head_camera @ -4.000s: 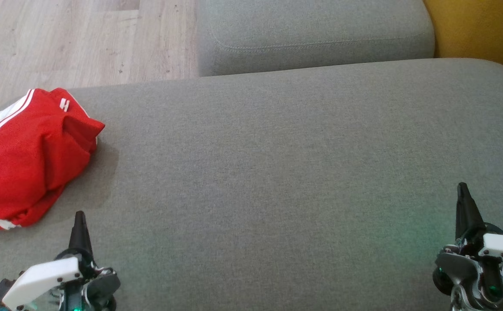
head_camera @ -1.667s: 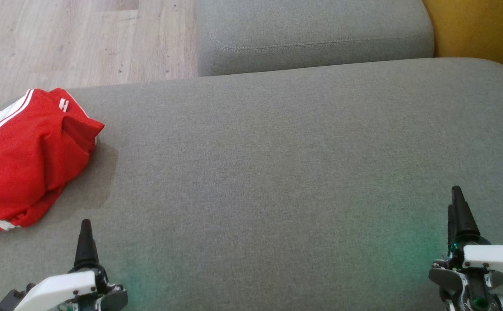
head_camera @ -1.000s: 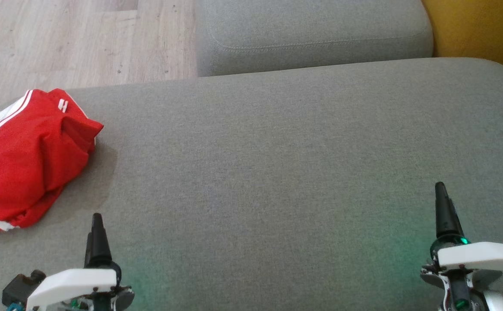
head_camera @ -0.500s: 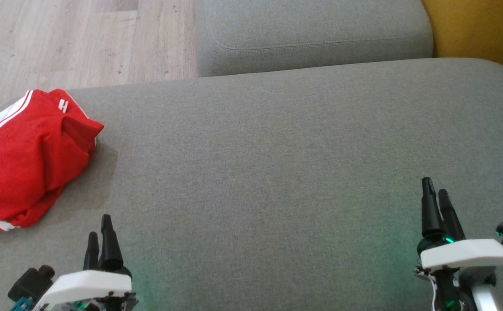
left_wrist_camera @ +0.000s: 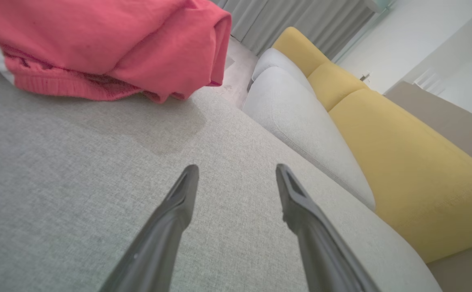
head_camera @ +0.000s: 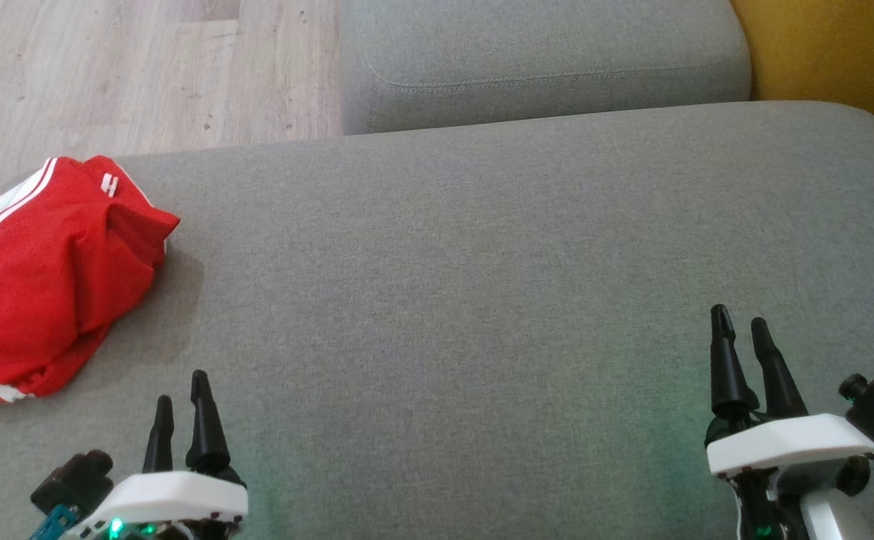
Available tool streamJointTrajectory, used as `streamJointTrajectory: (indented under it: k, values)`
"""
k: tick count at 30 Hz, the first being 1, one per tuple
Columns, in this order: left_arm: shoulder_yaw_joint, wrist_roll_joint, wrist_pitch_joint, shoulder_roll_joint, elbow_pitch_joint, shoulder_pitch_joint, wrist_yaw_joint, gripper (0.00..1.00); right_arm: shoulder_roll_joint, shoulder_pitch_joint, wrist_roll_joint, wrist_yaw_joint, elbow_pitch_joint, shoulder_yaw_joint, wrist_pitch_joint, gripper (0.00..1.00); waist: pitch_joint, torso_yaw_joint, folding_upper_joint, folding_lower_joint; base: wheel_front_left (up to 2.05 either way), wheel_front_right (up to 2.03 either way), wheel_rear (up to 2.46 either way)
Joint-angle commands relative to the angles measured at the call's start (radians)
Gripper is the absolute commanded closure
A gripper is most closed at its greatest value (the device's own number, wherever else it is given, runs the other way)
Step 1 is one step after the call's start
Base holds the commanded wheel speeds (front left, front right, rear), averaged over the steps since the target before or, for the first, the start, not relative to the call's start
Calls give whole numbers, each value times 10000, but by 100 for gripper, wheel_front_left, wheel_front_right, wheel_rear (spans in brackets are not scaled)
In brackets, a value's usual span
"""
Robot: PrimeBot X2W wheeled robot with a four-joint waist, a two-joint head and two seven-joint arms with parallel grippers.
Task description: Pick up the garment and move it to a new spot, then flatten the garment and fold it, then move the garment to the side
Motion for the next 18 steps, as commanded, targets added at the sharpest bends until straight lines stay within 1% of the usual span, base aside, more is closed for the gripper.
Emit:
streamJointTrajectory:
  k: [1, 18]
  values:
    - [108, 397, -153, 195, -289, -187, 33, 0, -157, -181, -432, 45, -406, 213, -164, 0, -4, -4, 0, 0, 0, 0, 0]
    - [-89, 2583, -681, 289, -304, -36, 190, 0, -185, -33, -2582, 56, -478, 490, -695, 0, -41, -39, 0, 0, 0, 0, 0]
